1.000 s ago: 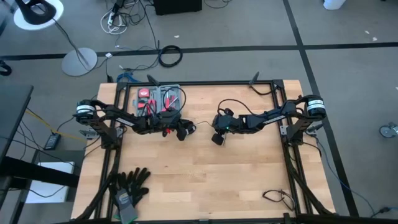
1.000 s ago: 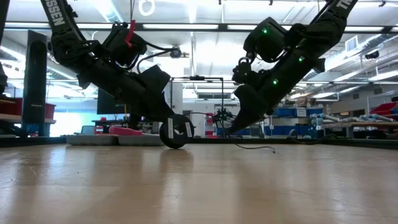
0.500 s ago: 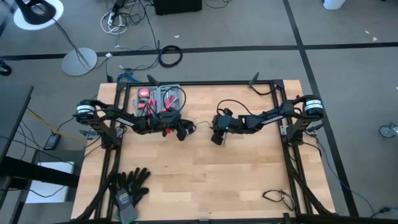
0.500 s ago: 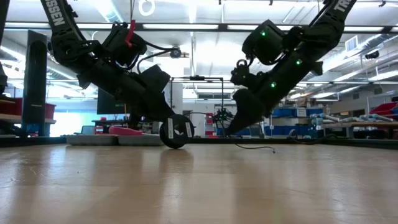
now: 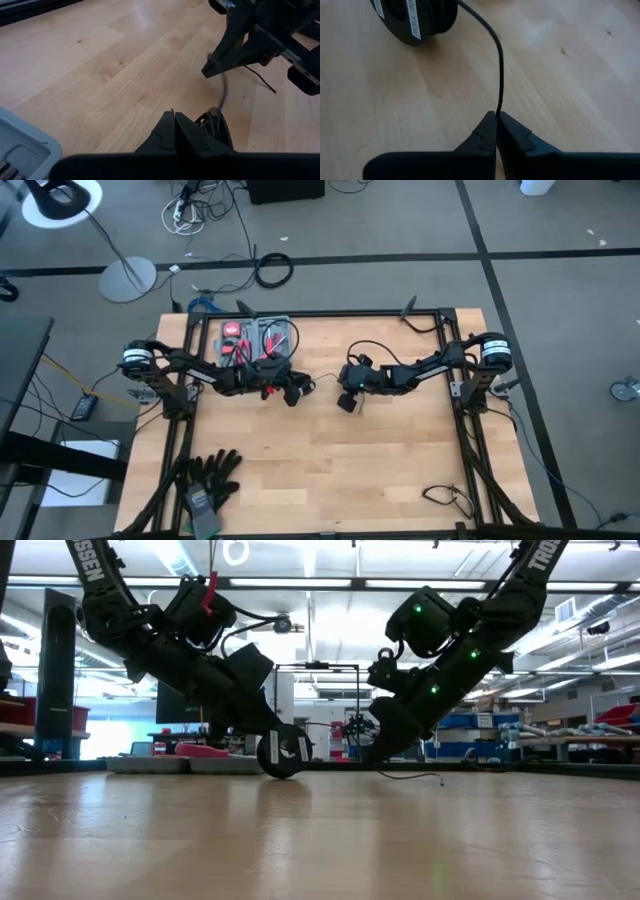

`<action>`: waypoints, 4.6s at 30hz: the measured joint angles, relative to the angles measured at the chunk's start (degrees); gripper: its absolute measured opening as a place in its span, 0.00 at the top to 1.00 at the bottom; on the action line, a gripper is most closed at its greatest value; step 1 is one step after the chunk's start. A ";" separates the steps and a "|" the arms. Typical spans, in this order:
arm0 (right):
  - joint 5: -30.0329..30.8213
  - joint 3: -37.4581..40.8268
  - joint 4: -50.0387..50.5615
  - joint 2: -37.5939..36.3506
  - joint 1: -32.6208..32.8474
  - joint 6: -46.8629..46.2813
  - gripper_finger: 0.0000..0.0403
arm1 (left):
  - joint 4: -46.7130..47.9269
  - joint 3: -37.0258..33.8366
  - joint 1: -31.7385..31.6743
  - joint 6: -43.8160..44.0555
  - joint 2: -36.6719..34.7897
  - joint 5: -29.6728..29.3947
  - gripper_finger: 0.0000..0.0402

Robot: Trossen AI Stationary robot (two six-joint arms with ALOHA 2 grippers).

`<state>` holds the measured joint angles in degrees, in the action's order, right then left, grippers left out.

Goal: Coil cords
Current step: Coil the black wire onto the spool

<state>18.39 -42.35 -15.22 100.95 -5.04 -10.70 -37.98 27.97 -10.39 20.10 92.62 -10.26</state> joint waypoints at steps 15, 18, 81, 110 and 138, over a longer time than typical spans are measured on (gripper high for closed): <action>-2.70 -6.20 1.49 7.26 3.60 -10.18 1.00 | -8.46 0.00 -0.09 3.07 0.02 1.46 1.00; -3.80 -9.19 1.51 9.24 3.93 -8.95 1.00 | -8.60 0.00 -0.11 4.53 0.02 1.99 1.00; -13.75 -20.11 -7.09 12.59 2.10 -1.98 1.00 | -5.25 -0.09 1.14 7.13 0.04 -7.17 1.00; -15.67 -20.00 6.25 4.74 -3.63 -0.98 0.98 | -1.05 0.02 1.09 8.76 -0.06 -3.10 1.00; -12.22 -19.93 39.45 4.33 -2.58 -0.63 0.91 | -0.41 -0.13 1.14 8.55 0.02 -0.87 1.00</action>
<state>6.17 -62.28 24.23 105.27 -7.62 -11.33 -38.39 27.83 -9.26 28.64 92.64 -11.13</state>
